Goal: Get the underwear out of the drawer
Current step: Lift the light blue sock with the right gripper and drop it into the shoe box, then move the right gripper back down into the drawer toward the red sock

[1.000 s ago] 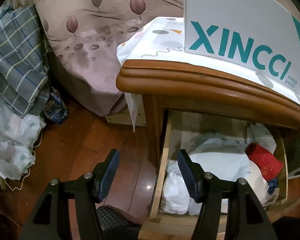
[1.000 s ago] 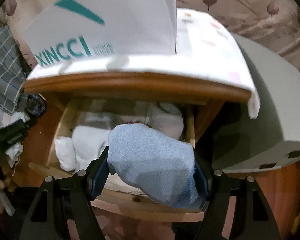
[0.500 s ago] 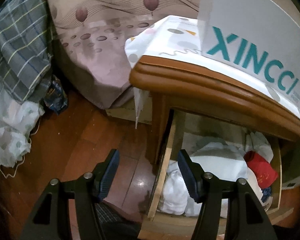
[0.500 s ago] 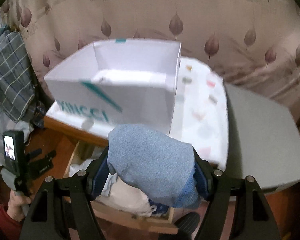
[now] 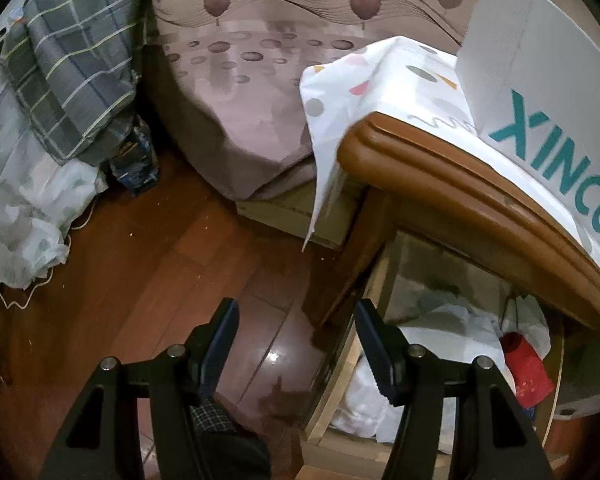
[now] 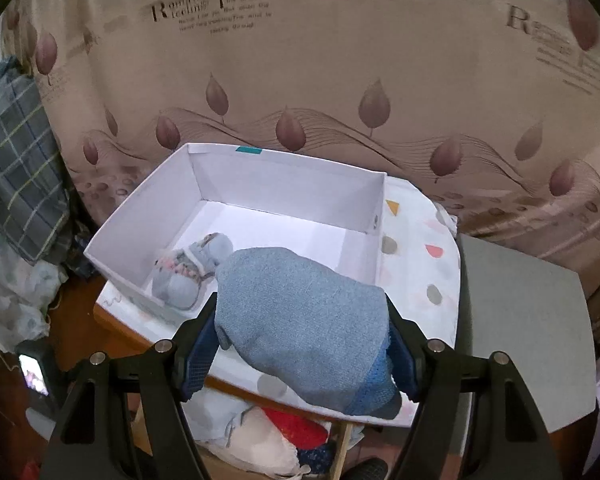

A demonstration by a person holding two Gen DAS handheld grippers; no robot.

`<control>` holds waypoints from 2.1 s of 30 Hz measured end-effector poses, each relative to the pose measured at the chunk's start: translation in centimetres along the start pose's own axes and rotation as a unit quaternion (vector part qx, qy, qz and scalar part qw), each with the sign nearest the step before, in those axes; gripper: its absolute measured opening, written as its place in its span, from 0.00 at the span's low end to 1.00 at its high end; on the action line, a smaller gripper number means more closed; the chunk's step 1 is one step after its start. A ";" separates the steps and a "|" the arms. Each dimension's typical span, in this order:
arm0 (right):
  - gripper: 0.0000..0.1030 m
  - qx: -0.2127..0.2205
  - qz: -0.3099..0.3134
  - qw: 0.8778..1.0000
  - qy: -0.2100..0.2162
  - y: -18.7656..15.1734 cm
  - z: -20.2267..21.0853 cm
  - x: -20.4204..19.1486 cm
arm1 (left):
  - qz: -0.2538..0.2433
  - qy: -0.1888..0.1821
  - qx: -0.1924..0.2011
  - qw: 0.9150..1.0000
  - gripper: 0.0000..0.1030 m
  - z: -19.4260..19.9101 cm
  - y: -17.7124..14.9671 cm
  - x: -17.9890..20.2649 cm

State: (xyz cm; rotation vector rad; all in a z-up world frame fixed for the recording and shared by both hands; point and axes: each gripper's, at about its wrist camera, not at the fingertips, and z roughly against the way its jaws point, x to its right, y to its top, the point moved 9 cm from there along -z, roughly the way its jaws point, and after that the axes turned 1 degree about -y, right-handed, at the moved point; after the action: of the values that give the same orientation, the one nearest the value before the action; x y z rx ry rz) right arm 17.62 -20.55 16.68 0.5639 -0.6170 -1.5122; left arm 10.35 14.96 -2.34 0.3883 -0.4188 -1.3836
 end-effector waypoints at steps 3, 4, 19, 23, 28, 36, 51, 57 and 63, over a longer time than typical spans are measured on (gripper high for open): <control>0.68 -0.023 -0.004 1.000 0.002 0.8 -2.0 -0.4 | 0.012 -0.002 -0.007 1.000 0.60 -0.2 -0.1 -0.5; 0.68 -0.032 0.003 0.999 -0.004 1.2 -2.9 -0.6 | 0.015 -0.004 -0.010 1.000 0.60 -0.3 -0.1 -0.7; 0.70 -0.131 0.013 0.991 -0.038 1.0 -11.1 -0.8 | 0.014 -0.005 -0.018 1.000 0.60 -0.4 -0.4 -0.8; 0.73 -0.135 0.007 0.990 -0.040 0.9 -11.6 -0.7 | 0.016 -0.009 -0.020 1.000 0.60 -0.5 -0.3 -0.8; 0.85 -0.132 0.009 0.991 -0.035 1.2 -11.7 -0.9 | 0.010 -0.011 -0.024 1.000 0.60 -0.7 -0.4 -0.5; 0.88 -0.100 0.005 0.995 -0.015 1.2 -8.8 -1.4 | -0.006 -0.016 -0.032 0.999 0.60 -1.1 -0.7 0.1; 0.87 -0.060 0.044 0.997 0.029 -7.0 1.1 -1.0 | -0.055 -0.026 -0.055 0.997 0.60 -1.8 -2.5 2.4; 0.83 -0.104 0.060 0.992 0.037 -12.7 -0.9 -0.7 | -0.076 -0.023 -0.055 0.995 0.60 -1.8 -2.9 3.0; 0.73 -0.136 0.114 0.983 0.038 -18.7 -4.7 -1.2 | -0.069 -0.028 -0.058 0.996 0.60 -1.9 -2.9 3.0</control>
State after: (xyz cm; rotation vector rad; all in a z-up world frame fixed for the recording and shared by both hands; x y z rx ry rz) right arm 7.16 -19.40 0.43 0.3274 -0.3925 -1.3241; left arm 9.24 11.65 -5.21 0.2889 -0.3604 -1.5485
